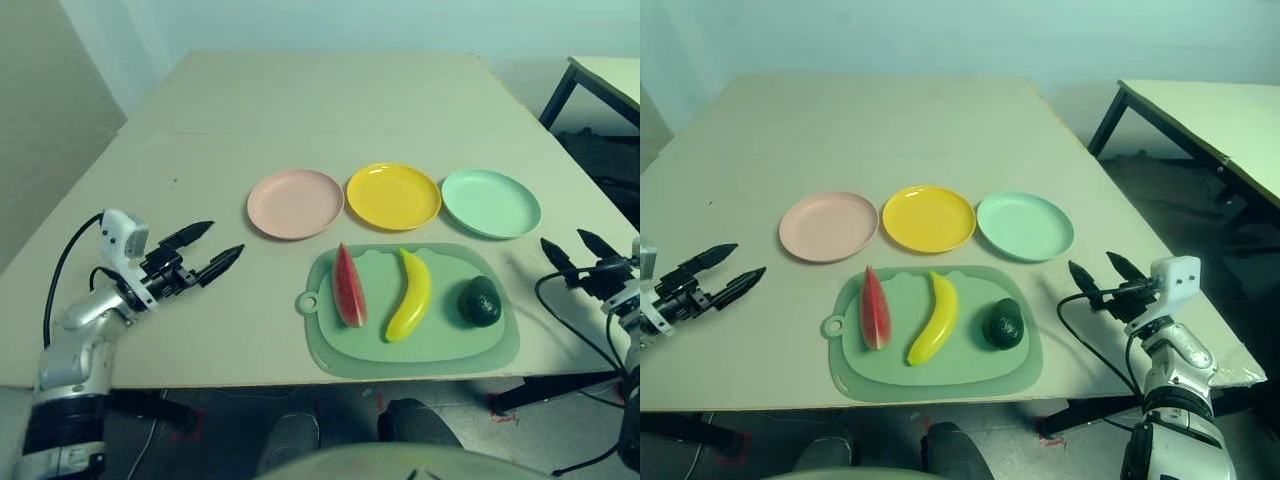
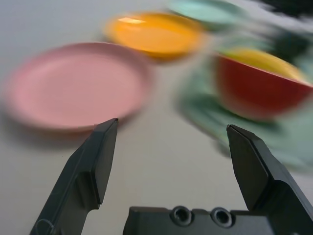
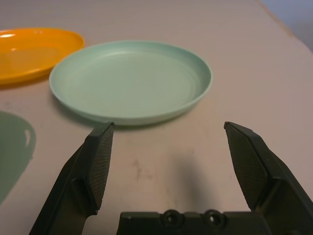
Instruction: Place the fruits into color-matched plates.
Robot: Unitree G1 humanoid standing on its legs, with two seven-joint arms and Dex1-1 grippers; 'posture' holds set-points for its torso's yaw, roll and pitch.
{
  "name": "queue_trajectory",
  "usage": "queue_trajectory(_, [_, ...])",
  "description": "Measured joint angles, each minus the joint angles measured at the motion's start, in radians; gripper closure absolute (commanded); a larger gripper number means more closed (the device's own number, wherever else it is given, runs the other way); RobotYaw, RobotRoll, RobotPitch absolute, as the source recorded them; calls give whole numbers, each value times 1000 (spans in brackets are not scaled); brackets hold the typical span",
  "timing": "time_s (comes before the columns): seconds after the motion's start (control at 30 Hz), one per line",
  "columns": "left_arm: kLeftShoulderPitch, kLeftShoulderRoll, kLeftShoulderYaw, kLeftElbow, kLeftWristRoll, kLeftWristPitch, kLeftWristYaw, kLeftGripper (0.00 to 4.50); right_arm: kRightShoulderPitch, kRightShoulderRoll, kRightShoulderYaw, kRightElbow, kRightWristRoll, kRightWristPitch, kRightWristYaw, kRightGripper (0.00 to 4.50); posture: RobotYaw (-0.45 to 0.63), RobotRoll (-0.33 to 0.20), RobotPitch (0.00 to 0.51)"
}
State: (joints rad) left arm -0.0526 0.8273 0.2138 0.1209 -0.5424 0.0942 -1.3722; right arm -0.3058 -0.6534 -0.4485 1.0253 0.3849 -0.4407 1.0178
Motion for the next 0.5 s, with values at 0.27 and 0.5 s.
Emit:
queue_trajectory(0.27, [-34, 14, -74, 22, 9, -49, -180, 23, 79, -26, -4, -116, 13, 20, 12, 0, -176, 0, 3])
queue_trajectory(0.5, [-61, -47, -96, 145, 43, -175, -218, 23, 216, -142, 23, -494, 73, 336, 121, 0, -179, 0, 13])
